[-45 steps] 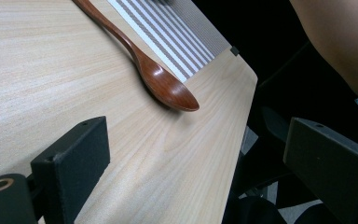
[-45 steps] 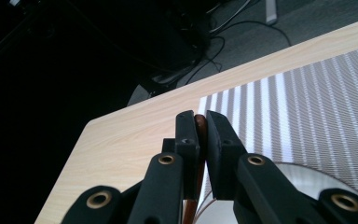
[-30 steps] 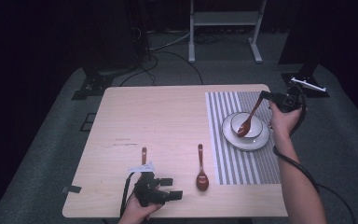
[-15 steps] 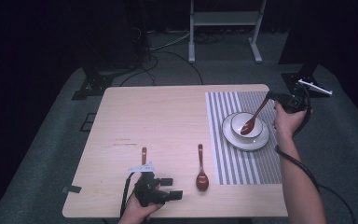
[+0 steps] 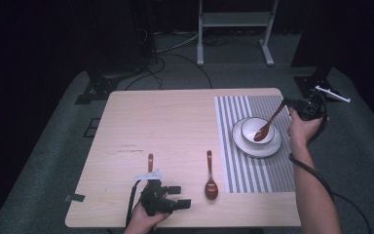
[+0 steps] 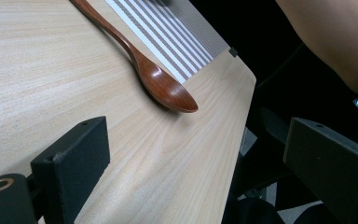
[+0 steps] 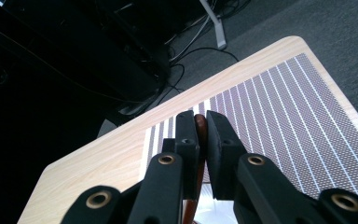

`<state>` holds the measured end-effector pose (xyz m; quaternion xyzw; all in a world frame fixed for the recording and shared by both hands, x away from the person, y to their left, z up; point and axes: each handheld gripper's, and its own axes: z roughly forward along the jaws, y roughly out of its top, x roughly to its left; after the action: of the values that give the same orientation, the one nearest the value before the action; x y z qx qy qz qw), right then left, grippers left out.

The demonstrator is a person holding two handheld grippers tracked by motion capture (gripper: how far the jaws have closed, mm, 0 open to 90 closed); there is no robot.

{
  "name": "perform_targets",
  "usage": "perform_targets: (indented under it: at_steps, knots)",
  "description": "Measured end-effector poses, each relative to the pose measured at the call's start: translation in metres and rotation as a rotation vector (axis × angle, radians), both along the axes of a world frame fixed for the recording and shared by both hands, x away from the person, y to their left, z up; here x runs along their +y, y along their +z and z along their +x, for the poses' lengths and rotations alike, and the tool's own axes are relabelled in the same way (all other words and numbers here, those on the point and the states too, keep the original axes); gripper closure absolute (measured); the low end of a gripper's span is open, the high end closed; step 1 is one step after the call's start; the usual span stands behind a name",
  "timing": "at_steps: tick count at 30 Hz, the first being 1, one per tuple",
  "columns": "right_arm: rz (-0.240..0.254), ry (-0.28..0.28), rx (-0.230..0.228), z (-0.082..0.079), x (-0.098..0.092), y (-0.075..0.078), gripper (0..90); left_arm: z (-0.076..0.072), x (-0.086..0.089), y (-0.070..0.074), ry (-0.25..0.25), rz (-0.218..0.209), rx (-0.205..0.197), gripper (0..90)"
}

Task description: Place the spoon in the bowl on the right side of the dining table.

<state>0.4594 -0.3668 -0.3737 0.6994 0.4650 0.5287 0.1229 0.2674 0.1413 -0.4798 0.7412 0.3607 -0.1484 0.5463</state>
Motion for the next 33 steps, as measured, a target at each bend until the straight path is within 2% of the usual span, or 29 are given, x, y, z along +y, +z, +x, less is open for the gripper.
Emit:
perform_targets:
  at_steps: [4,17,26,33]
  knots:
    - [-0.009,-0.004,0.004,-0.001,-0.001,-0.004,83.3,0.000,0.000,0.000,-0.001,-0.003,0.000,5.9]
    - [0.008,-0.014,0.005,-0.005,-0.008,-0.014,83.0,0.000,0.000,0.000,0.002,-0.004,-0.003,5.9]
    - [0.033,0.008,0.018,-0.007,-0.011,-0.030,82.2,0.000,0.000,0.000,0.004,-0.002,-0.001,5.9]
    - [0.035,0.032,0.016,-0.009,-0.012,-0.032,75.9,0.000,0.000,0.001,0.004,-0.002,-0.004,5.9]
